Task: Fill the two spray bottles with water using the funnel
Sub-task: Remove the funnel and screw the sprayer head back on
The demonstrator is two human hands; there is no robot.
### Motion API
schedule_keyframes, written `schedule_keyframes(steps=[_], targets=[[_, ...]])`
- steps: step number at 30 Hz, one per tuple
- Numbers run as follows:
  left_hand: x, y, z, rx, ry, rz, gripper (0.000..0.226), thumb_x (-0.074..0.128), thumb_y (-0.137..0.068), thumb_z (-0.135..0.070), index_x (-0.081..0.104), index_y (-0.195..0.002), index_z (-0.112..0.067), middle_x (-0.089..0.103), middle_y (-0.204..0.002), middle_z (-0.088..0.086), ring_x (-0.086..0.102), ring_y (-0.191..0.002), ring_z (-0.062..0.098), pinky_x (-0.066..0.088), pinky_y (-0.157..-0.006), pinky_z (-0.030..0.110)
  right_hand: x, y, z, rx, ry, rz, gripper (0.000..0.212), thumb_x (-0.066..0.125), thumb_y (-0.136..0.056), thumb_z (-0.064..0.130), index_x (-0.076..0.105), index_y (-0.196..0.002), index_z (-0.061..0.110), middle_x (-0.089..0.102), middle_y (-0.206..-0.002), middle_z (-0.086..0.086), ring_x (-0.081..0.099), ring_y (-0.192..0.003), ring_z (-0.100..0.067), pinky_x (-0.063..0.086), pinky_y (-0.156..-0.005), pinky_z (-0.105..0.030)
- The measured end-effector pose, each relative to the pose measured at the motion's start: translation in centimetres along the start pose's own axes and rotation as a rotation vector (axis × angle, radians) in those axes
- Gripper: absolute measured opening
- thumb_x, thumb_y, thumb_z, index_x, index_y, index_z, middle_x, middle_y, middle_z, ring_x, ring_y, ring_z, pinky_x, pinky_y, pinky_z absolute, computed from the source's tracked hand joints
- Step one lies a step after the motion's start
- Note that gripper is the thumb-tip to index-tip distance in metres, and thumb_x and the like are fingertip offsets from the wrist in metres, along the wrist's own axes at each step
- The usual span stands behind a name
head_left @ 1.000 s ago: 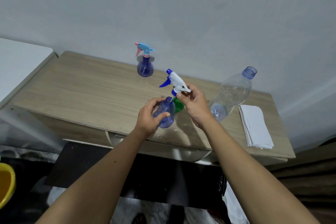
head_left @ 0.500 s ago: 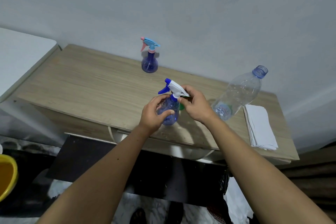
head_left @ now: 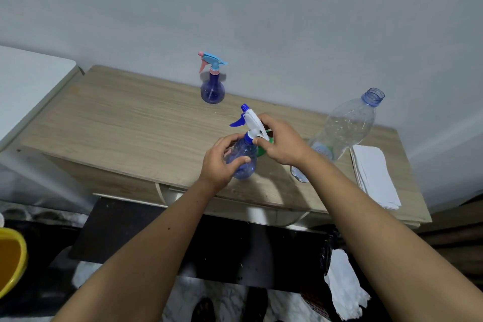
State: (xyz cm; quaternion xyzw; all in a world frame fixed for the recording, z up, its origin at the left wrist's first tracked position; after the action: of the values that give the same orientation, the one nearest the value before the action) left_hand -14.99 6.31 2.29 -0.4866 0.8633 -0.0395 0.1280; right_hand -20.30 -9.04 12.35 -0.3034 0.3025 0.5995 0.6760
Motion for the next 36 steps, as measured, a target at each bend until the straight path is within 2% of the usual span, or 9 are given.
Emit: schedule_keyframes(steps=[5,8,10,15,20,27,31,34,36], targets=[[-0.1,-0.1,0.3,0.001,-0.016,0.008,0.056,0.084,-0.081,-0.017,0.066,-0.134,-0.02,0.07,-0.128,-0.004,0.068,-0.118,0.015,0.057,-0.103,0.042,-0.2,-0.6,0.1,-0.002,0.07,-0.01,0.031,0.081,-0.085,0.02,0.063,-0.11,0.02,0.07,-0.093,0.003,0.062,-0.082,-0.023,0.051,-0.076,-0.039],[-0.1,-0.2,0.2,0.015,-0.022,0.006,0.056,0.084,-0.082,-0.018,0.066,-0.135,-0.018,0.07,-0.129,-0.002,0.068,-0.119,0.015,0.058,-0.102,0.041,-0.4,-0.9,0.3,-0.016,0.119,0.013,0.028,0.08,-0.086,0.017,0.059,-0.104,0.022,0.066,-0.088,0.004,0.058,-0.079,-0.023,0.043,-0.068,-0.035],[-0.1,-0.1,0.3,0.004,-0.008,0.003,0.057,0.086,-0.083,-0.016,0.065,-0.135,-0.02,0.07,-0.13,-0.001,0.067,-0.12,0.014,0.057,-0.103,0.037,-0.4,-1.1,0.7,-0.05,0.163,0.037,0.027,0.077,-0.087,0.013,0.056,-0.102,0.022,0.065,-0.087,0.005,0.057,-0.079,-0.023,0.039,-0.066,-0.033],[-0.1,-0.2,0.4,-0.012,0.02,-0.003,0.061,0.085,-0.079,-0.025,0.063,-0.136,-0.025,0.069,-0.129,-0.001,0.067,-0.12,0.011,0.056,-0.103,0.031,0.2,-1.5,1.3,-0.102,0.251,0.099,0.025,0.072,-0.088,0.015,0.054,-0.105,0.01,0.066,-0.092,-0.006,0.06,-0.083,-0.031,0.05,-0.072,-0.043],[0.0,-0.1,0.6,-0.026,0.036,0.007,0.065,0.086,-0.08,-0.026,0.061,-0.141,-0.023,0.07,-0.129,0.001,0.067,-0.121,0.013,0.055,-0.103,0.029,0.4,-1.6,1.5,-0.126,0.286,0.107,0.028,0.074,-0.093,0.02,0.052,-0.107,0.009,0.057,-0.094,-0.001,0.052,-0.082,-0.026,0.031,-0.066,-0.033],[-0.1,-0.1,0.4,-0.024,0.043,0.002,0.066,0.085,-0.08,-0.029,0.061,-0.141,-0.024,0.07,-0.13,0.0,0.067,-0.122,0.013,0.056,-0.102,0.029,0.4,-2.0,1.0,-0.14,0.278,0.135,0.034,0.08,-0.088,0.022,0.058,-0.109,0.008,0.056,-0.099,0.0,0.054,-0.086,-0.027,0.033,-0.071,-0.032],[-0.1,0.0,0.4,-0.014,0.033,0.004,0.061,0.086,-0.083,-0.016,0.061,-0.138,-0.027,0.069,-0.132,0.001,0.066,-0.123,0.012,0.054,-0.102,0.026,0.1,-2.1,0.8,-0.137,0.246,0.091,0.032,0.083,-0.087,0.02,0.064,-0.109,0.007,0.056,-0.098,0.003,0.053,-0.085,-0.022,0.029,-0.065,-0.026],[-0.2,-0.1,0.3,-0.004,0.014,0.017,0.057,0.086,-0.083,-0.009,0.065,-0.135,-0.021,0.069,-0.131,0.0,0.066,-0.122,0.013,0.055,-0.103,0.028,0.0,-2.2,1.0,-0.154,0.272,0.074,0.032,0.083,-0.088,0.029,0.067,-0.106,0.008,0.058,-0.092,0.004,0.051,-0.079,-0.02,0.024,-0.064,-0.029],[-0.1,-0.1,0.2,0.002,0.009,0.02,0.055,0.085,-0.081,-0.007,0.067,-0.132,-0.02,0.07,-0.127,-0.001,0.068,-0.119,0.016,0.057,-0.102,0.033,0.0,-2.2,0.9,-0.156,0.276,0.076,0.033,0.082,-0.088,0.038,0.068,-0.102,0.011,0.059,-0.086,0.005,0.05,-0.075,-0.021,0.025,-0.061,-0.03]])
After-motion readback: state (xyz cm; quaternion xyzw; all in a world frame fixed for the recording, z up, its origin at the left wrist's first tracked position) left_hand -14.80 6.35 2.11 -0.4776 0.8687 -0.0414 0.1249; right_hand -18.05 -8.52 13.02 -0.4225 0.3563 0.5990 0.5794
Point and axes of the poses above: each hand's wrist, its own y-axis away from the middle knuckle, its own x-axis out of the palm, z = x × y, the point moved 6 cm from there along -y, towards the middle knuckle
